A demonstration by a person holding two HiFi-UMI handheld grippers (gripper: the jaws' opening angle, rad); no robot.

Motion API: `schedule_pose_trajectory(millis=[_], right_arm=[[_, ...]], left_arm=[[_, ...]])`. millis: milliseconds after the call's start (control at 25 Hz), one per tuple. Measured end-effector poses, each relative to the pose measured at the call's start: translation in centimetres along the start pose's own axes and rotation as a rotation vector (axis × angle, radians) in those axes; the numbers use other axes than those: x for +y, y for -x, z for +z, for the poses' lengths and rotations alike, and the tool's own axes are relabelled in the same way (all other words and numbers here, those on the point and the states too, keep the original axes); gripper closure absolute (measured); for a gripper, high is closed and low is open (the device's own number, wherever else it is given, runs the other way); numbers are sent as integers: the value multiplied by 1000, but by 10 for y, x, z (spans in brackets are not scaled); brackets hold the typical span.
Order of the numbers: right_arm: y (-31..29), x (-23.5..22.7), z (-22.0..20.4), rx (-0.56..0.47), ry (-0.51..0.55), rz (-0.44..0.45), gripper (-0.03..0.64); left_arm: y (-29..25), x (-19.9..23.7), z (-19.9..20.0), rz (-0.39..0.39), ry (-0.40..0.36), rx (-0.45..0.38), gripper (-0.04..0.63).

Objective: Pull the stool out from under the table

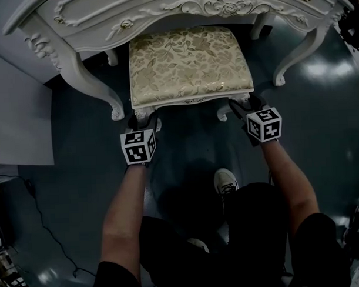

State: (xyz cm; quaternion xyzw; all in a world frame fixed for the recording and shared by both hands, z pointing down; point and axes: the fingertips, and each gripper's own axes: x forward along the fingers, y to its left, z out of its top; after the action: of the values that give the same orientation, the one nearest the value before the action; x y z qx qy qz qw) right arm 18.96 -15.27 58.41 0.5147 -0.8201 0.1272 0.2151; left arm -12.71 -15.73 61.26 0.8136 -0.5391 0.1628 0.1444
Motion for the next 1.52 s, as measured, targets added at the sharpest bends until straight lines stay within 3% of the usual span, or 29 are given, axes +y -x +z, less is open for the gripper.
schedule_pose_trajectory(millis=[1520], right_arm=[[3, 1, 0, 53, -14, 33, 325]], left_arm=[[7, -3, -1, 20, 3, 41, 345]])
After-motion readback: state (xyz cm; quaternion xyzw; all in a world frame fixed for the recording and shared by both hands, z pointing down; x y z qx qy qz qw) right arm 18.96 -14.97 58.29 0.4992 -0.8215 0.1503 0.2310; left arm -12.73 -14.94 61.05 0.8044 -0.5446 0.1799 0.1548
